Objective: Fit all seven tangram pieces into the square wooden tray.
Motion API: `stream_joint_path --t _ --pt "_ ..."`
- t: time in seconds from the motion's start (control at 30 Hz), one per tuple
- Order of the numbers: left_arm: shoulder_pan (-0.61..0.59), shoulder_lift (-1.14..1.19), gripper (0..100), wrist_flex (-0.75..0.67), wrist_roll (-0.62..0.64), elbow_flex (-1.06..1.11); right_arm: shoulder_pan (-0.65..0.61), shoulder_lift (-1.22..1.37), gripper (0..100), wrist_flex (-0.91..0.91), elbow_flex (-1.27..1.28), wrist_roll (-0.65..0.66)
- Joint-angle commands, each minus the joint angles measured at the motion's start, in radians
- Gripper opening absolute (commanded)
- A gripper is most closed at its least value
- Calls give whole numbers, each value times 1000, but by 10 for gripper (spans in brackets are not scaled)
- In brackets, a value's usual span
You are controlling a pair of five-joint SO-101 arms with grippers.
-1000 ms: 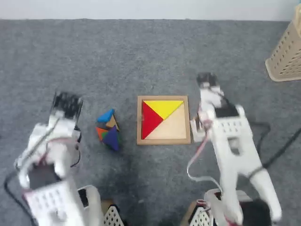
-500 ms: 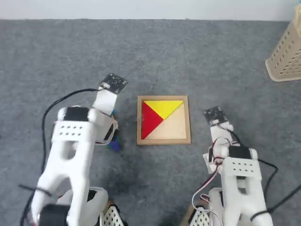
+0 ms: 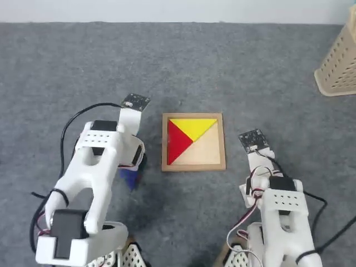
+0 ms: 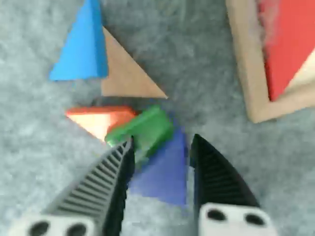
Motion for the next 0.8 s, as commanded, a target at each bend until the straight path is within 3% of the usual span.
stream_joint_path --t 0.0,0.4,0.77 --pt "28 -8 188 -9 -12 10 19 -28 102 -16 -5 14" --pt "210 -54 188 66 -34 -22 18 -28 102 -33 2 12" --pt "29 -275 190 121 -103 -18 19 -28 102 -39 9 12"
